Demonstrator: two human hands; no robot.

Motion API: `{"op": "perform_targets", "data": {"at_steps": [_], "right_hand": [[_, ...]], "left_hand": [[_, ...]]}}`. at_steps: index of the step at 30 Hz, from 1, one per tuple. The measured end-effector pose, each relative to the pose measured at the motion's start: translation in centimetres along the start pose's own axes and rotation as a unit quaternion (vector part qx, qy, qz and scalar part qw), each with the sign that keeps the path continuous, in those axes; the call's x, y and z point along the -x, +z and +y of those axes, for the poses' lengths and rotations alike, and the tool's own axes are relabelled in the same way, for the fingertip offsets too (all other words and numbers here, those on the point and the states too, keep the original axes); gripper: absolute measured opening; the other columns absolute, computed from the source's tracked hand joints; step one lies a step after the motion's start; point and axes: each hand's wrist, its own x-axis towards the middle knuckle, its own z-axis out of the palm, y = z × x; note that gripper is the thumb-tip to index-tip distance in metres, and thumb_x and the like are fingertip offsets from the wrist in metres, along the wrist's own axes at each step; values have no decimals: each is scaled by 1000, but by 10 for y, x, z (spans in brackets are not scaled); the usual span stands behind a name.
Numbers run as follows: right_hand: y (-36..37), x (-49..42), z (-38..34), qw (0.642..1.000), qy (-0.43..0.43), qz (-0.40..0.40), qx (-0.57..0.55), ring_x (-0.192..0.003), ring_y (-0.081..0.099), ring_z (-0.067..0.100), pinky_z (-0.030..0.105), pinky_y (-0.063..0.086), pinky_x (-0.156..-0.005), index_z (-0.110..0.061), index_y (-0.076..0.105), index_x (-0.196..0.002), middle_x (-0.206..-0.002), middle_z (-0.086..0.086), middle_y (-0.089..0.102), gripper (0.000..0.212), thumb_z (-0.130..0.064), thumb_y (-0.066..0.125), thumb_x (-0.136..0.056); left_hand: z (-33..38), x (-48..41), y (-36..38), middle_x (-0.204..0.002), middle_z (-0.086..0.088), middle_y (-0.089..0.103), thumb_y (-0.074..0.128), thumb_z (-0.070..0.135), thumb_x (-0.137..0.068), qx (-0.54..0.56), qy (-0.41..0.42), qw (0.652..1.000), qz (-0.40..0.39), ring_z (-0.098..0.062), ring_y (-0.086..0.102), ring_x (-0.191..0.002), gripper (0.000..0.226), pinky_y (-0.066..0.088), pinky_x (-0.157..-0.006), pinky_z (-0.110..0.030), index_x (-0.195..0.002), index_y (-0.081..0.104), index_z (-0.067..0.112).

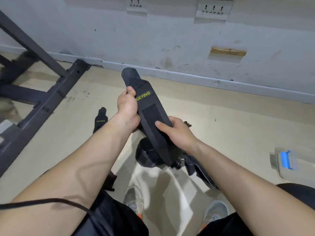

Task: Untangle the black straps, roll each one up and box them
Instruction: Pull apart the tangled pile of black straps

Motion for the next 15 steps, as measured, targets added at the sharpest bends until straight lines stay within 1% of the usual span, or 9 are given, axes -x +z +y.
{"op": "perform_targets", "data": {"at_steps": [2,4,6,8,9,10,12,14,15], "right_hand": [[17,0,8,999,5,-29,13,-96,73,9,38,55,-97,-25,72,-108,-102,-10,78,20,-40,67,-95],[35,0,15,999,9,-40,20,-94,72,5,31,55,-91,-26,69,-106,-101,-12,77,12,-33,67,-96],[51,-3,20,999,12,-37,16,-88,71,1,23,52,-81,-25,67,-103,-98,-12,76,7,-28,67,-97],[69,-8,22,999,15,-34,16,-89,71,2,18,51,-77,-23,68,-106,-99,-12,76,10,-28,66,-97],[78,-13,23,999,21,-33,18,-92,71,4,19,52,-78,-22,68,-108,-101,-11,76,13,-29,66,-97],[88,-18,25,999,28,-36,17,-94,71,6,21,53,-81,-22,68,-110,-102,-11,76,15,-30,66,-97],[109,-31,31,998,44,-49,11,-96,70,7,25,53,-83,-22,67,-111,-103,-11,75,16,-31,65,-97],[130,-47,37,996,56,-76,11,-96,69,8,27,52,-85,-24,66,-110,-102,-12,74,16,-33,63,-97],[140,-55,40,994,64,-85,10,-99,69,9,31,54,-90,-25,67,-111,-104,-12,74,18,-35,62,-97]], "left_hand": [[5,-11,-23,-88,-3,70,41,35,-110,19,-2,1000,23,-22,69,-80,32,60,-87,-48,-95,63,16],[6,-21,-46,-89,-3,71,43,35,-109,20,-7,999,37,-23,69,-81,31,60,-87,-48,-95,64,16],[2,-31,-67,-100,-5,74,50,37,-106,-24,-12,999,24,-23,72,-87,27,61,-86,-45,-106,65,14],[0,-44,-90,-112,-8,72,61,31,-100,-131,-11,991,7,-25,72,-97,29,60,-90,-44,-121,60,12],[2,-50,-101,-115,-8,69,63,26,-95,-216,-11,976,3,-26,69,-101,32,59,-92,-44,-124,56,13],[5,-58,-114,-115,-8,66,63,22,-91,-311,-9,950,0,-27,67,-104,34,58,-92,-43,-123,53,15],[11,-77,-139,-113,-10,63,57,18,-87,-461,-3,887,-17,-30,65,-103,28,59,-91,-46,-115,52,17],[19,-98,-159,-109,-12,62,54,12,-93,-531,9,847,-35,-33,66,-100,17,60,-87,-50,-110,51,15],[25,-109,-165,-107,-12,62,55,9,-96,-551,16,834,-40,-33,66,-97,14,60,-85,-50,-108,50,13]]}}
